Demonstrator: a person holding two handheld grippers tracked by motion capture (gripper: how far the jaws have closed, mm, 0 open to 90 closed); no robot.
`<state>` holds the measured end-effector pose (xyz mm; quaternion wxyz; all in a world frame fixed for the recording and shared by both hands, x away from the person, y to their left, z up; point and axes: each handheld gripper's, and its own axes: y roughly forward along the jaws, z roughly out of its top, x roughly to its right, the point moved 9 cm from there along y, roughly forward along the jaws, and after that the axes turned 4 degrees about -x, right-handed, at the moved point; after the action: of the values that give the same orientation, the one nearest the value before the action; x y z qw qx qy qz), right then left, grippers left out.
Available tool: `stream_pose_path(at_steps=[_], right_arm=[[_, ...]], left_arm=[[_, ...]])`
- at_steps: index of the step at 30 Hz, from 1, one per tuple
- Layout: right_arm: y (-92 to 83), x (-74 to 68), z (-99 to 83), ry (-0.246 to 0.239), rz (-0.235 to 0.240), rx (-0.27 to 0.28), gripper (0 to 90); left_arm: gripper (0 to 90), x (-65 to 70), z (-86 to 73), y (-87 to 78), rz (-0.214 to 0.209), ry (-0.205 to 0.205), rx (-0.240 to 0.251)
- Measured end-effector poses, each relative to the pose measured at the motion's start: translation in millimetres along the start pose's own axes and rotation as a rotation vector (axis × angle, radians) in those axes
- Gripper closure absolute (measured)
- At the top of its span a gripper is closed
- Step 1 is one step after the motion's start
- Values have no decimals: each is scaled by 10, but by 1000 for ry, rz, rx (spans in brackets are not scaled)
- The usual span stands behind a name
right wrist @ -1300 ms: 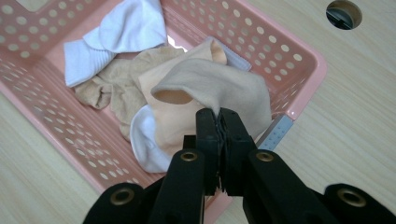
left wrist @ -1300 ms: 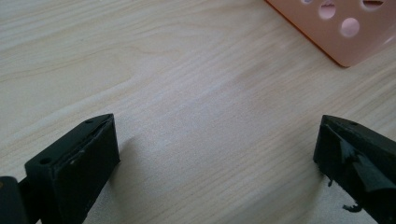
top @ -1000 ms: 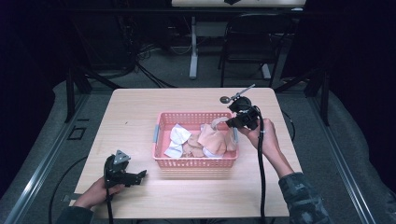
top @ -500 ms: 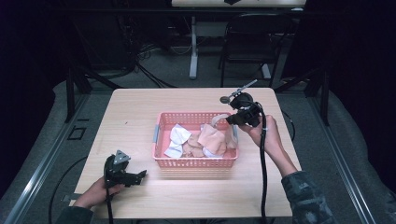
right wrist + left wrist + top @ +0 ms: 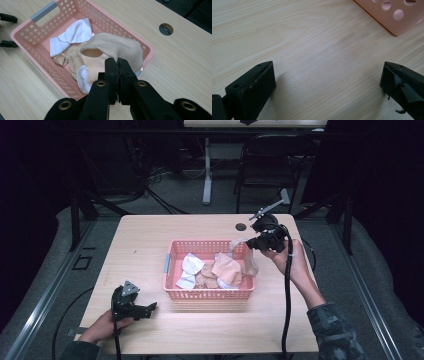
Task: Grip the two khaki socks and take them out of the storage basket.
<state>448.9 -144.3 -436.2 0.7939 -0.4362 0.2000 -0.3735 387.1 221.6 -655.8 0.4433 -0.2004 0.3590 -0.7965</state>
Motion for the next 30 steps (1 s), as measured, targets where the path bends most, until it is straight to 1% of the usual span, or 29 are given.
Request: stream_pose_path(at_steps=[5,8,13,15,17,24,30], right_arm=[[-84,58,-22,9,-13,8,878],[-126,99,-43,18,-17,25,878],[-210,178,-98,31,-31,27,878],[-242,204,-115,40,-35,39,878],[-274,235,-147,40,-41,34,879],[-328,325,-251,71,-49,46,879],[-337,398,-352,91,-55,49,879]], left_arm=[[0,0,0,0,0,0,0],[0,0,0,0,0,0,0],[0,0,0,0,0,0,0],[0,0,0,0,0,0,0],[0,1,0,0,0,0,0],[0,0,0,0,0,0,0],[0,1,0,0,0,0,0]])
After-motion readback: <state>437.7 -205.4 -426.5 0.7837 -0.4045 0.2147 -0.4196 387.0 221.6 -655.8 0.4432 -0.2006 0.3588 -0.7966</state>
